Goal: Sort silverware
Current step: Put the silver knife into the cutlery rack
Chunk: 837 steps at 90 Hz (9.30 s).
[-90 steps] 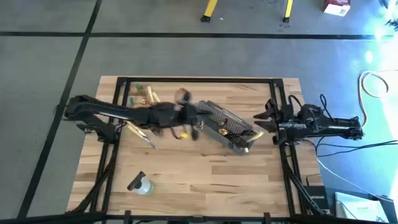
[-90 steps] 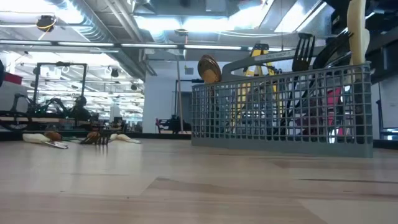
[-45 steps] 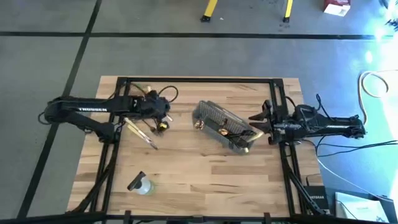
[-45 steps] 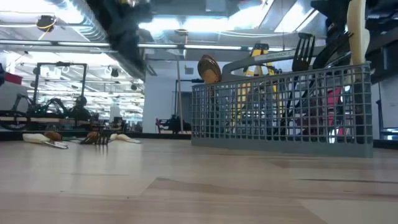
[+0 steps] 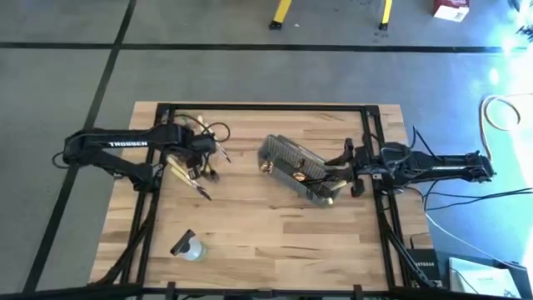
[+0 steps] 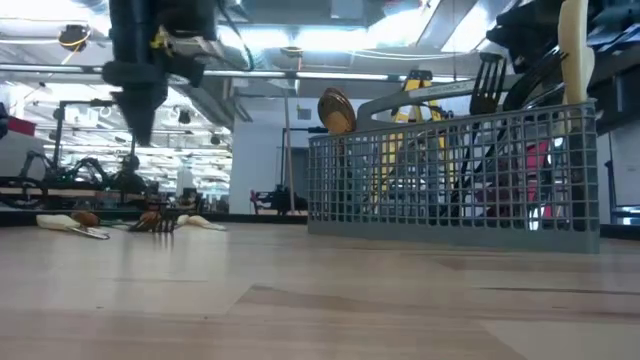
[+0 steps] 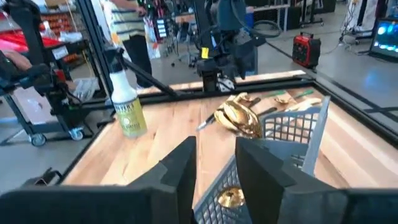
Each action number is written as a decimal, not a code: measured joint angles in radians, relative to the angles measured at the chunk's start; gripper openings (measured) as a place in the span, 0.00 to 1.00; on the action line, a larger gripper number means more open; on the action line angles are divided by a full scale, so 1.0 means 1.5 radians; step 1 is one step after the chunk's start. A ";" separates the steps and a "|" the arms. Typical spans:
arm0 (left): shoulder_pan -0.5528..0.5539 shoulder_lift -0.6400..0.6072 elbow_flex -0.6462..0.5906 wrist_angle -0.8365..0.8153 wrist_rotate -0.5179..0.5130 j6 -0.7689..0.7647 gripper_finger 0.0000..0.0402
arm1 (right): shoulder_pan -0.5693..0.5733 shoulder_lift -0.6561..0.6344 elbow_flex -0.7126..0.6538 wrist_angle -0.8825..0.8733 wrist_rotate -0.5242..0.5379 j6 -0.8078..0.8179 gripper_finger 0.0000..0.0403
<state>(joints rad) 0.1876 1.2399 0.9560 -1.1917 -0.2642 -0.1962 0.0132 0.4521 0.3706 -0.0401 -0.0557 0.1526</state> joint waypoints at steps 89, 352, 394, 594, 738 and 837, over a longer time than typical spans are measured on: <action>-0.086 0.214 -0.165 0.045 0.083 -0.004 0.43 | 0.000 0.029 0.000 0.013 -0.011 -0.034 0.23; -0.258 0.334 0.022 0.094 0.050 0.089 0.12 | 0.000 0.027 0.000 0.033 -0.046 0.012 0.23; -0.310 0.332 0.202 0.075 0.033 0.015 0.12 | 0.000 0.027 0.082 0.031 -0.102 0.018 0.23; -0.385 0.332 0.509 0.294 -0.592 1.126 0.00 | -0.109 0.649 0.444 0.220 -0.255 0.244 0.43; -0.351 0.331 0.511 0.308 -0.388 0.242 0.00 | 0.010 0.143 0.392 -0.283 0.078 -0.003 0.04; -0.154 -0.050 -0.087 0.937 -0.159 0.070 0.00 | 0.398 0.069 0.099 -0.121 0.488 -0.035 0.17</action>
<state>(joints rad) -0.0441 1.1648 0.8257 0.2134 -0.5033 -0.0913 0.6103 0.5552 0.5194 -0.2216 0.6769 0.0998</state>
